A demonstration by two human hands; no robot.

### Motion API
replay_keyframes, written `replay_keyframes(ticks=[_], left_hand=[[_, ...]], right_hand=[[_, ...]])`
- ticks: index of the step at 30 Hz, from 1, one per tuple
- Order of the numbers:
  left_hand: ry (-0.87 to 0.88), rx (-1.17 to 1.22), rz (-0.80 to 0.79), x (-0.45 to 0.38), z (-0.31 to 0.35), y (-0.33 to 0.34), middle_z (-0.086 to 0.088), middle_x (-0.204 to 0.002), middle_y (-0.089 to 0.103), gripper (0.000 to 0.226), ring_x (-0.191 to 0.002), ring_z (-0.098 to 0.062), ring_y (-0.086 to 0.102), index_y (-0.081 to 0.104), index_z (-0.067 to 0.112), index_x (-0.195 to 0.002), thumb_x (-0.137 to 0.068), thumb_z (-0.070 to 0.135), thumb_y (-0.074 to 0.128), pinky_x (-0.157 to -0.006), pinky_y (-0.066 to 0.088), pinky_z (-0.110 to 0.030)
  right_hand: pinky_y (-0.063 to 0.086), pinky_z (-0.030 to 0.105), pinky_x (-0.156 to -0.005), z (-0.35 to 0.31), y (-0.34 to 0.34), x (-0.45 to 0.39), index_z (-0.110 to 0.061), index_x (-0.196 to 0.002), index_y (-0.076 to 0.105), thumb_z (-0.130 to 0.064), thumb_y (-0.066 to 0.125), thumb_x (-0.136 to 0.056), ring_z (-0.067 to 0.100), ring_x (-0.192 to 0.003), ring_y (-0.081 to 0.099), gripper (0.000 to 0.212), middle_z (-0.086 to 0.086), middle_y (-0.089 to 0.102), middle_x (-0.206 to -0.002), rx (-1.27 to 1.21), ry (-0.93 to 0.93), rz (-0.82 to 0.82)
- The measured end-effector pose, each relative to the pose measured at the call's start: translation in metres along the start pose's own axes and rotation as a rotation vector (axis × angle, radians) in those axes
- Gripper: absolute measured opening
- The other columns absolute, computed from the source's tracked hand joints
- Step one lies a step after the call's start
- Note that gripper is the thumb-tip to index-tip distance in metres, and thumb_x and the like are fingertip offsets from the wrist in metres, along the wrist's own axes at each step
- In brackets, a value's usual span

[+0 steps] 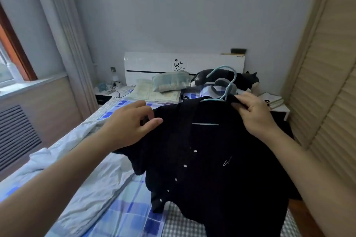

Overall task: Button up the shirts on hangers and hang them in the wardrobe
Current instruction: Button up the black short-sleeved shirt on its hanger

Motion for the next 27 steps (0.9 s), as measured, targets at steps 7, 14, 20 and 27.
replay_keyframes(ticks=[7,14,20,27], left_hand=[[0.068,-0.056,-0.053,-0.022,0.055,-0.042,0.010,-0.066,0.053,0.020,-0.068,-0.022,0.054,0.052,0.024,-0.085,-0.101,0.034,0.047,-0.062,0.042,-0.038],[-0.136,0.098,-0.278,-0.105,0.008,-0.070,0.008,-0.080,0.065,0.034,-0.075,-0.011,0.056,0.067,0.016,-0.088,-0.105,0.036,0.045,-0.073,0.045,-0.031],[-0.383,0.081,-0.636,-0.106,-0.121,0.145,-0.006,-0.107,0.072,0.040,-0.100,-0.024,0.064,0.073,0.012,-0.097,-0.103,0.045,0.052,-0.083,0.044,-0.031],[-0.482,0.206,-0.654,0.020,-0.232,0.515,-0.017,-0.115,0.069,0.025,-0.109,-0.037,0.062,0.070,0.011,-0.108,-0.102,0.031,0.055,-0.087,0.049,-0.040]], right_hand=[[0.045,0.034,-0.067,-0.087,-0.022,-0.016,-0.014,-0.083,0.066,-0.020,0.061,-0.100,0.014,-0.074,0.060,0.019,-0.002,0.065,-0.077,0.003,-0.039,-0.018],[0.040,0.035,-0.070,-0.104,-0.024,-0.114,-0.013,-0.099,0.071,-0.039,0.059,-0.099,0.031,-0.086,0.059,0.028,0.009,0.068,-0.092,0.308,0.095,-0.153],[0.043,0.034,-0.083,0.075,0.177,-0.092,-0.008,-0.114,0.068,-0.031,0.056,-0.102,0.032,-0.103,0.059,0.028,0.016,0.066,-0.121,0.450,0.428,-0.637],[0.050,0.036,-0.079,0.335,0.411,0.115,-0.015,-0.116,0.066,-0.021,0.050,-0.101,0.027,-0.094,0.061,0.022,0.009,0.065,-0.115,0.436,0.737,-0.735]])
Point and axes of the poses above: each hand's wrist, its own x-axis away from the middle knuckle, its own y-axis out of the palm, z = x × y, the point moved 8 cm from there along -x, towards the middle knuckle
